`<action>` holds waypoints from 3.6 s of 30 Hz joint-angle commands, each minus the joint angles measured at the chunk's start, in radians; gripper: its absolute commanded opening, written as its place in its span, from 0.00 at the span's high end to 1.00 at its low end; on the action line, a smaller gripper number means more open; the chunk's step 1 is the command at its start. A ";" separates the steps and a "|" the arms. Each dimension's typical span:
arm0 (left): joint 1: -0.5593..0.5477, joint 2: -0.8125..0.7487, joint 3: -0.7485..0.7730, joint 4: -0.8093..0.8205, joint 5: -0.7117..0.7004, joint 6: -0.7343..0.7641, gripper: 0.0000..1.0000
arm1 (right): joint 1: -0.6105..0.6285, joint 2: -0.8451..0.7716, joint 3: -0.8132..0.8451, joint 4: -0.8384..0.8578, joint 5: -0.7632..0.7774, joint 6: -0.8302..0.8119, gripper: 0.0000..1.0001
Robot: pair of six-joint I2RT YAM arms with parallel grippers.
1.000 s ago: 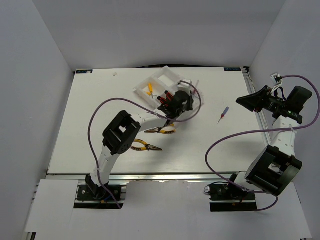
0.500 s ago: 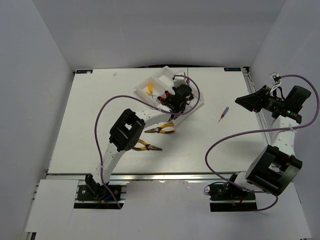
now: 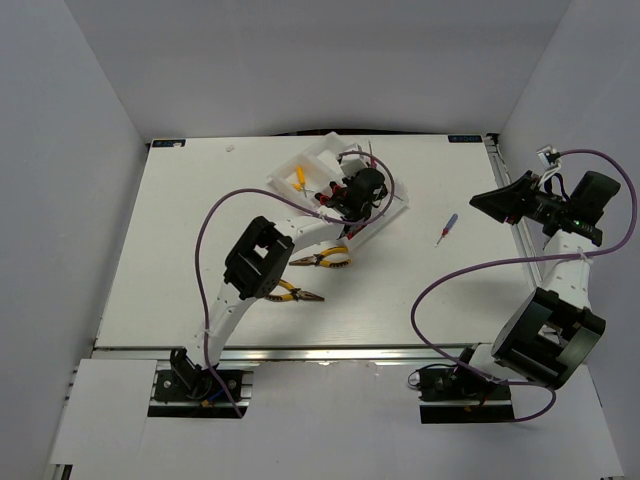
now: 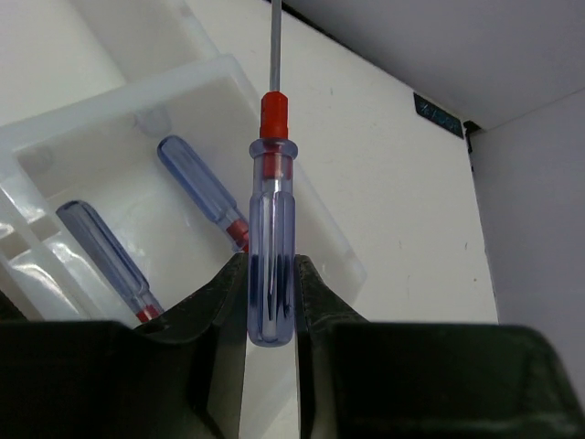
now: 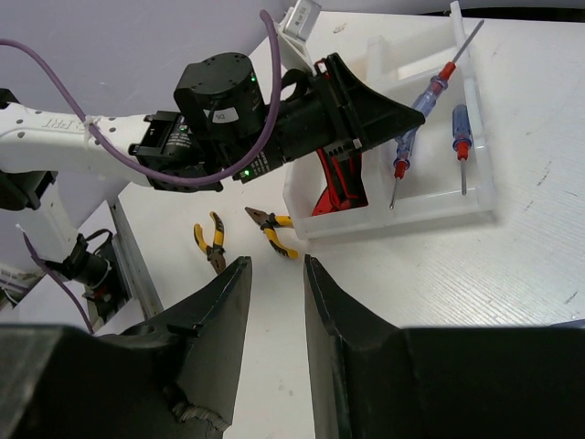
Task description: Sort the tools into containers
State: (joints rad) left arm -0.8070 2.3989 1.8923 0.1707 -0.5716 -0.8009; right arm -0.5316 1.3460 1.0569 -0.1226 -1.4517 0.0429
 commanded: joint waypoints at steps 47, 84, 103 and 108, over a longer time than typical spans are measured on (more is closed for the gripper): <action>0.606 -1.216 -1.055 -0.280 0.297 0.127 0.33 | 0.519 0.390 0.149 -0.060 1.669 0.064 0.20; 0.608 -1.239 -1.070 -0.281 0.326 0.101 0.34 | 0.522 0.579 0.146 -0.111 1.601 0.259 0.73; 0.608 -1.219 -1.093 -0.209 0.415 0.176 0.48 | 0.640 0.450 0.299 -0.061 1.026 -0.187 1.00; 0.609 -1.224 -1.104 -0.178 0.453 0.219 0.50 | 0.670 0.534 0.471 -0.138 0.909 -0.368 1.00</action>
State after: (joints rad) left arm -0.2039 1.1889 0.7975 -0.0463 -0.1616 -0.6247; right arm 0.1360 1.8568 1.4269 -0.2420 -0.4080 -0.1623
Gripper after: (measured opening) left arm 0.506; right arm 0.231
